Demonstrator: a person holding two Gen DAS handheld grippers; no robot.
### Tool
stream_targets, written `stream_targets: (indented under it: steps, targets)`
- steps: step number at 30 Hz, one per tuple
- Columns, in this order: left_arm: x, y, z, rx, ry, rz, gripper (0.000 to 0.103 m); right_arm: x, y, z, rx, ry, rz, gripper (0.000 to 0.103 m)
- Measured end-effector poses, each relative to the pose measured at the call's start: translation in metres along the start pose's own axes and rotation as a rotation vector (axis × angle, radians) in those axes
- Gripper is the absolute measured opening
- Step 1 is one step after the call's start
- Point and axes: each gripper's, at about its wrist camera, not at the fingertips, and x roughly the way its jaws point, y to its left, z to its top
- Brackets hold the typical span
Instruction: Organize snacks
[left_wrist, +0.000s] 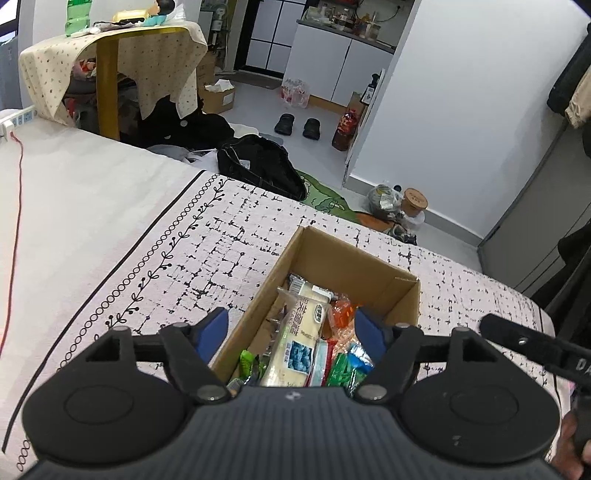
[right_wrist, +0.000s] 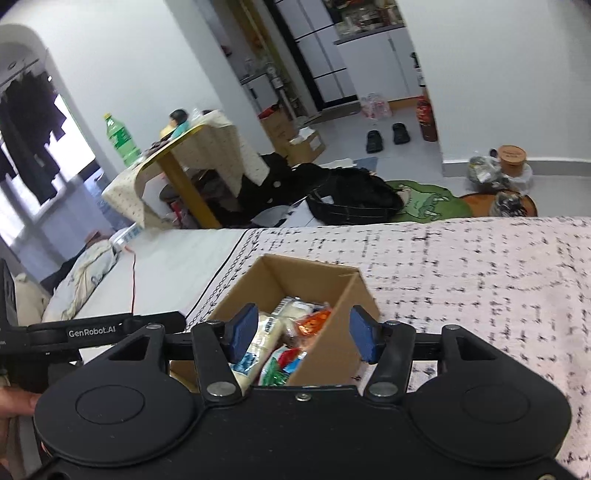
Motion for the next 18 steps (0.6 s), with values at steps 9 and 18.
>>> stream_targets:
  steps: [9,18]
  targets:
    - [-0.010,-0.015,-0.004,0.076,0.012,-0.006,0.078,-0.029,-0.014,-0.013,0.003,-0.013,-0.059,0.071]
    - [-0.030,-0.036,-0.016,0.134,0.013,-0.083,0.097,-0.072,-0.012,-0.017,-0.019,-0.053,-0.117,0.097]
